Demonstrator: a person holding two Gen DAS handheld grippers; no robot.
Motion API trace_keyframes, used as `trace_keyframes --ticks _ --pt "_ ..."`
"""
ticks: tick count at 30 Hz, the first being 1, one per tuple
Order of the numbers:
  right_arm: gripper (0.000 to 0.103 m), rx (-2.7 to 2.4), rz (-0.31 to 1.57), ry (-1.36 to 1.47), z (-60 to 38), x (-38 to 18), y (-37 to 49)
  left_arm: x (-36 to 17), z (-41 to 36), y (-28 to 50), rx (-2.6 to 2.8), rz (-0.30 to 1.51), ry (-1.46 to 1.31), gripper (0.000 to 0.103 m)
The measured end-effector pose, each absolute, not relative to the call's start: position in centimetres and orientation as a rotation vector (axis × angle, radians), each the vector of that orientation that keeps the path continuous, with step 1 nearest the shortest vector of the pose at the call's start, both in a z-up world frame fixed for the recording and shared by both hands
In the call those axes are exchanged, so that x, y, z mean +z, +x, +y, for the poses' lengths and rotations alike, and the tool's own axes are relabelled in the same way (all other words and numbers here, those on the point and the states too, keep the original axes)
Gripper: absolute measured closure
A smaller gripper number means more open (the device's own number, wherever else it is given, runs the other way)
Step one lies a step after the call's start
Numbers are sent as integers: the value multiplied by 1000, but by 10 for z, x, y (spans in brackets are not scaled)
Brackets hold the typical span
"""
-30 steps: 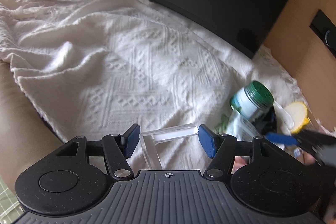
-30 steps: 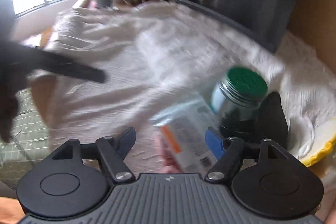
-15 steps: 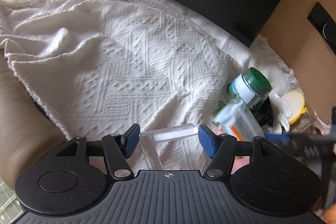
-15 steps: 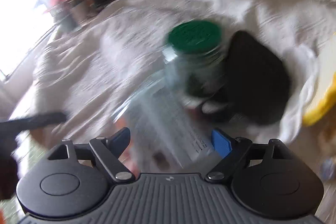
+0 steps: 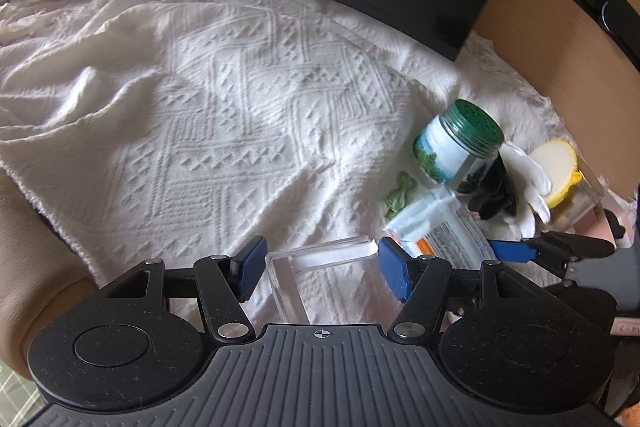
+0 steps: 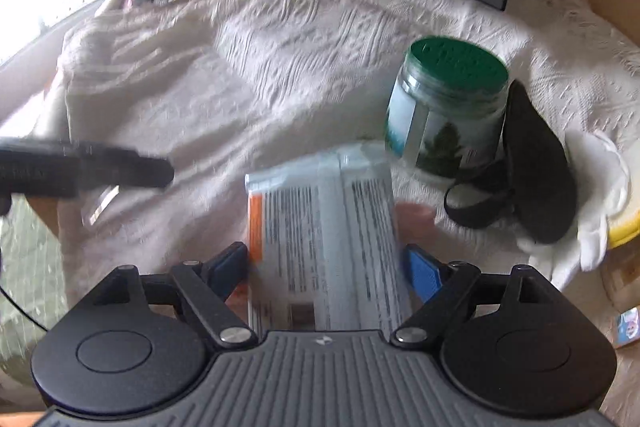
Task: Organize soft objects
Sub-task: 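Grasp the white wet-wipes packet with the right gripper, then carry the wipes packet into the pink box with the right gripper while the left carries the clear piece there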
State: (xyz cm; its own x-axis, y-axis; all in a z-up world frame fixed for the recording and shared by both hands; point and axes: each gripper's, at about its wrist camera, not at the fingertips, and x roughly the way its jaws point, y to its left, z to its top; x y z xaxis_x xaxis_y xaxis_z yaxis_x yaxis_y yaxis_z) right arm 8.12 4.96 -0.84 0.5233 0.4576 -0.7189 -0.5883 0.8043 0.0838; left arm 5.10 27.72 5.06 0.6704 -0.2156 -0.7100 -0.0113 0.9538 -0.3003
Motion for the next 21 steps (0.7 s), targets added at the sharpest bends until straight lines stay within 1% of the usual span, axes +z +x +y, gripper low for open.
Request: trace_keyframes --ticks 2,4,12,21 --pt "25 644 792 -170 43 -6 75 50 273 52 -125 837 -286 36" --pt "26 654 795 -153 35 -3 71 52 268 52 -138 839 -278 36" --pt "28 626 751 -126 -12 22 36 59 224 53 -255 852 -207 36" --pt "28 377 763 -81 -126 30 -21 58 104 43 -600 915 -29 36"
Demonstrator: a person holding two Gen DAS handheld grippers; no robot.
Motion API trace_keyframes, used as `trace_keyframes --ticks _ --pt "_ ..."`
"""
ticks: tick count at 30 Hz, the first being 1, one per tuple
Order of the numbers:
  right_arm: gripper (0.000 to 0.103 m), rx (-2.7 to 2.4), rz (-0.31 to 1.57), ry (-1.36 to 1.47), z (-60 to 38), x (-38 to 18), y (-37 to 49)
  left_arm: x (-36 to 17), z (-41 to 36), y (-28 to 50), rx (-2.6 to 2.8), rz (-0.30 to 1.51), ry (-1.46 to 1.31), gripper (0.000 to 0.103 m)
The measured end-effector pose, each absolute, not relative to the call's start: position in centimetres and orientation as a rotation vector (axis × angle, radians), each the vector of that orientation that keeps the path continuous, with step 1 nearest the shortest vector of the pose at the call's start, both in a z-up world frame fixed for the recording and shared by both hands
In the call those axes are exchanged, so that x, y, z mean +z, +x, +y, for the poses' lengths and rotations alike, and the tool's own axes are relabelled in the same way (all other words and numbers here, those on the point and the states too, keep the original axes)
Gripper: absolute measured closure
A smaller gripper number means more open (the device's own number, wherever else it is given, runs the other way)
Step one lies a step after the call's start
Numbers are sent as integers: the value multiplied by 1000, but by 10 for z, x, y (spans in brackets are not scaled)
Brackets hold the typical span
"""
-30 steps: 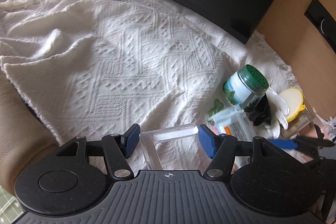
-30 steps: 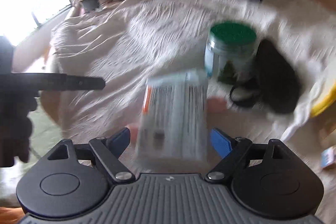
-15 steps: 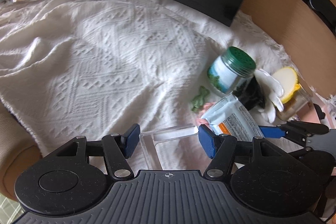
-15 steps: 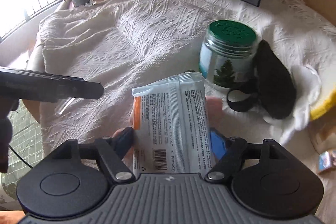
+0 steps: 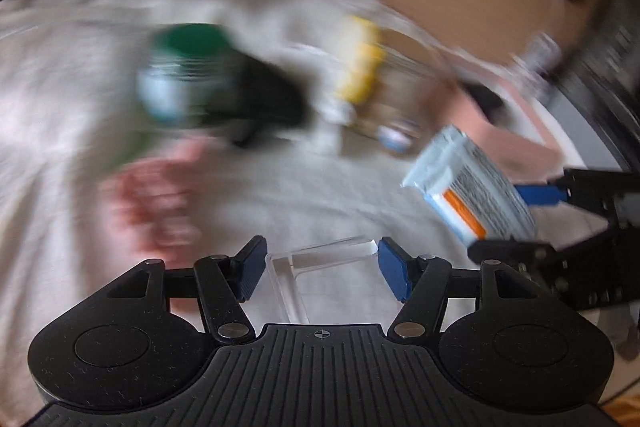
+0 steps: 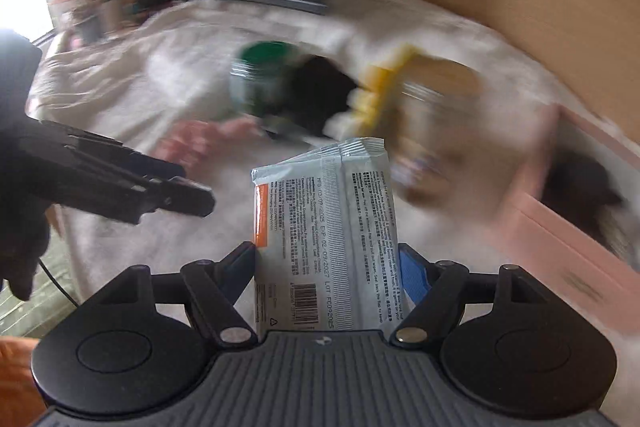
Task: Organize soft objects
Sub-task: 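Carry the wipes packet into the pink box with the right gripper while the left carries the clear piece there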
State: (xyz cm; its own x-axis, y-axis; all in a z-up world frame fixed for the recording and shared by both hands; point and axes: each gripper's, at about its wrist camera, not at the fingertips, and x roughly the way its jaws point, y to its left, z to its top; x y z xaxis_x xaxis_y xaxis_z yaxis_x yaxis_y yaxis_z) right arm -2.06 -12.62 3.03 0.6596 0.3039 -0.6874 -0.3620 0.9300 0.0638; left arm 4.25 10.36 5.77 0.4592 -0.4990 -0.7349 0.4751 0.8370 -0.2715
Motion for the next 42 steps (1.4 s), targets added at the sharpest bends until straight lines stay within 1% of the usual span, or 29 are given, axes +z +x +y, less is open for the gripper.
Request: trace_keyframes --ticks 5,9,12,18,22,25,27,28,29,31,34,37,42 --pt "28 222 773 -57 -192 35 -59 61 31 29 -825 949 51 36" --pt "28 111 734 -40 -236 54 -84 85 -14 31 -941 871 53 36" --pt "28 36 663 -27 -264 80 -91 109 -44 49 -999 821 28 36" --pt "28 -70 519 72 -312 127 -69 133 -109 91 -1040 766 -28 36" --pt "28 -130 454 165 -340 151 -41 132 -147 115 -1030 757 -63 36" --pt "28 -161 438 219 -357 158 -22 128 -179 131 -1044 743 -64 36" --pt "28 -183 448 246 -364 156 -7 111 -202 148 -1048 794 -48 35" --pt "28 -190 459 261 -367 154 1 98 -214 154 -1012 827 13 35" --pt "28 -195 473 277 -370 149 9 86 -225 157 -962 832 96 36" --pt "28 -205 509 305 -374 139 22 74 -231 155 -896 773 184 37" --pt "28 -204 566 364 -380 121 38 79 -213 155 -886 694 113 38" --pt "27 -208 604 401 -383 105 54 90 -189 157 -896 670 38 38" --pt "26 -187 666 442 -382 75 83 95 -180 152 -932 641 41 38"
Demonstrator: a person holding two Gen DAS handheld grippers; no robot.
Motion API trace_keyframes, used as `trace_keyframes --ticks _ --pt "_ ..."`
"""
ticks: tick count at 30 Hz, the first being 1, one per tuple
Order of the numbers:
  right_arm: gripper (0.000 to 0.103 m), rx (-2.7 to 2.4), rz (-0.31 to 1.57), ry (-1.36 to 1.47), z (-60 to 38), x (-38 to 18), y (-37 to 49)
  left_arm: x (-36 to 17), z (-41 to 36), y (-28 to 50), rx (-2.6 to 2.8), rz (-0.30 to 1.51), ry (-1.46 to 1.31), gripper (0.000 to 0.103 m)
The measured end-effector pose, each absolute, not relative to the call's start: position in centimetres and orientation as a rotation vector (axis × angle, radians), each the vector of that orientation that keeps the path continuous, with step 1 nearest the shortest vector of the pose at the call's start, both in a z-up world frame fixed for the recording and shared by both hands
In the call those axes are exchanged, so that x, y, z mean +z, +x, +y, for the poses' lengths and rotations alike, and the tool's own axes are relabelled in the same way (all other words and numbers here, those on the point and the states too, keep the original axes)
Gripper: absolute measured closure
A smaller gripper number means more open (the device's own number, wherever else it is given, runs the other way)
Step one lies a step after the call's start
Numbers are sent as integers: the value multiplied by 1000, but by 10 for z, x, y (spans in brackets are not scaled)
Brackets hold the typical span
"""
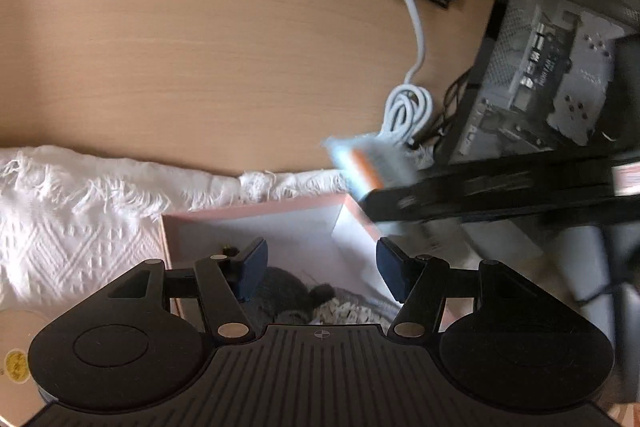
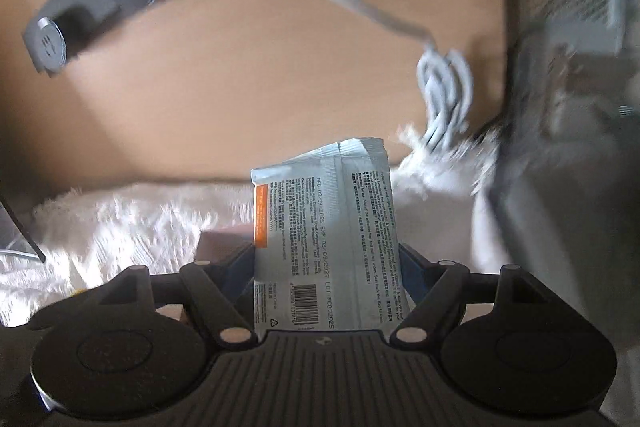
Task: Organize soft objects
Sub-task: 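Carry the wipes packet into the pink box with the right gripper while the left carries the clear piece there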
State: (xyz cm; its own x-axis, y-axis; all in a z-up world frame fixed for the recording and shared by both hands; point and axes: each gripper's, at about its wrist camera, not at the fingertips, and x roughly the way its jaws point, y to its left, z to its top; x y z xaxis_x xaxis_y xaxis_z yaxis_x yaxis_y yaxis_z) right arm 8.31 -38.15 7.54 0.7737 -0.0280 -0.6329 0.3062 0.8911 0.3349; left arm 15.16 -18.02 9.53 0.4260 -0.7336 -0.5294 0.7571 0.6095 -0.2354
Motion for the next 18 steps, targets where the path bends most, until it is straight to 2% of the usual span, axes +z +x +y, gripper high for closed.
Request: trace_keyframes --ticks 4,9,11,16,18 --pt "26 -155 765 496 -380 52 95 91 -172 148 -898 658 30 38" --pt "26 -109 739 525 -376 48 76 91 -159 149 -847 707 -47 37" --pt "26 -126 721 519 -377 48 69 92 -163 152 -858 738 -57 39" --pt "22 -127 837 454 -381 51 101 88 -188 156 -865 796 156 40" --pt "22 -134 815 446 -380 58 102 86 -191 150 -886 771 197 40"
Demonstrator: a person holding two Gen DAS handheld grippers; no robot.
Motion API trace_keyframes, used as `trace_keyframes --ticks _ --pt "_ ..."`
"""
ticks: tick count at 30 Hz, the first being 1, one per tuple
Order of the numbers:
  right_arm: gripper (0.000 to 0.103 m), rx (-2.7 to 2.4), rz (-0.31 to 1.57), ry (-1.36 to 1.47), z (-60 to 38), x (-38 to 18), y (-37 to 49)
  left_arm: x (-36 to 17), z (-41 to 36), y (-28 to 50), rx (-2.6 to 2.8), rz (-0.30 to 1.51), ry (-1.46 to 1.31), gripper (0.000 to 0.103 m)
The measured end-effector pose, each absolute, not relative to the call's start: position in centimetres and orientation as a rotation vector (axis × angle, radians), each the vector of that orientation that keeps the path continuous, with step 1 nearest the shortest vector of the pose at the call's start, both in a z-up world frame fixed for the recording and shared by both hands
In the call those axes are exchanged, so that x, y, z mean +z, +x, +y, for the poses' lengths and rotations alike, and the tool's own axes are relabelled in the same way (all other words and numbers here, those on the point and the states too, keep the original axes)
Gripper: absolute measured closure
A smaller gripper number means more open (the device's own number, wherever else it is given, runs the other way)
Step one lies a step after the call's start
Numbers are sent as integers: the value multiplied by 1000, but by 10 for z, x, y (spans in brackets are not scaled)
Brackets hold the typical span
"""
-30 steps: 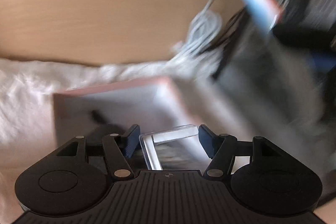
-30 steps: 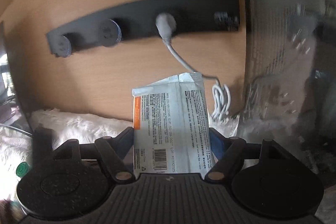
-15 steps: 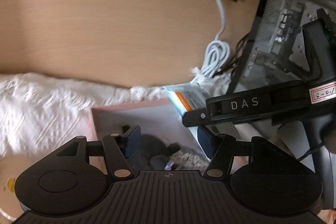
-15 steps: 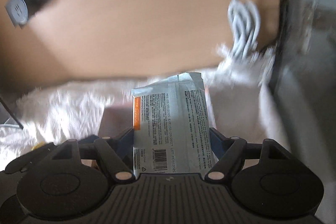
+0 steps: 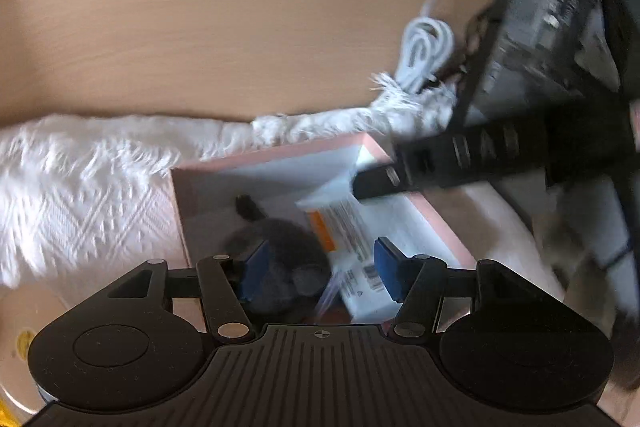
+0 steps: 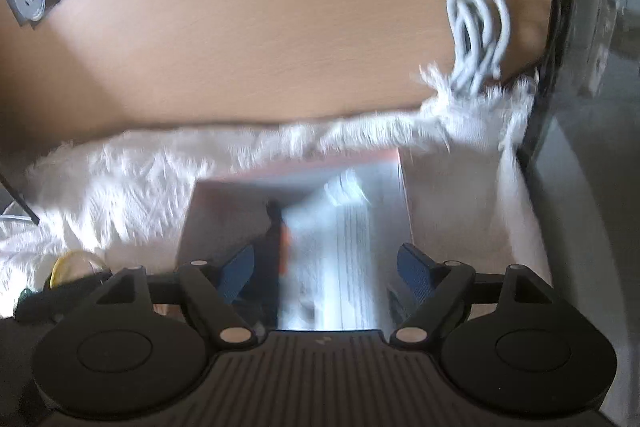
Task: Organize soft objects
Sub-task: 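Carry the wipes packet into the pink box with the right gripper while the left carries the clear piece there, then move both grippers back from the box over the bedspread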
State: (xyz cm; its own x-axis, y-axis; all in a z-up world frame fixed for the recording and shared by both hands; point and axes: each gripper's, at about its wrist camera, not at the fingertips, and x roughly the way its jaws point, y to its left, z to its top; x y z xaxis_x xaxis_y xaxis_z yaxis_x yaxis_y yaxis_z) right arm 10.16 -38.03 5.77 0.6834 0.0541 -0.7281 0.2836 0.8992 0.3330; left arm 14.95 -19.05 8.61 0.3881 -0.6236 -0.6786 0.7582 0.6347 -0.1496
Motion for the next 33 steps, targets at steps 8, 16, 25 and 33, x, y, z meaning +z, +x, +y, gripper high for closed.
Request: trace_keyframes --ticks 8,16,25,33 --pt "22 -171 578 540 -386 92 50 98 -161 145 -889 749 8 40" --pt "22 -288 477 340 -350 79 -5 110 -77 153 -860 703 -369 40" --pt "22 14 552 166 -254 42 -13 108 61 100 -539 558 -285 40" --pt "22 300 619 -85 -145 10 -5 76 233 80 -91 603 -555 40"
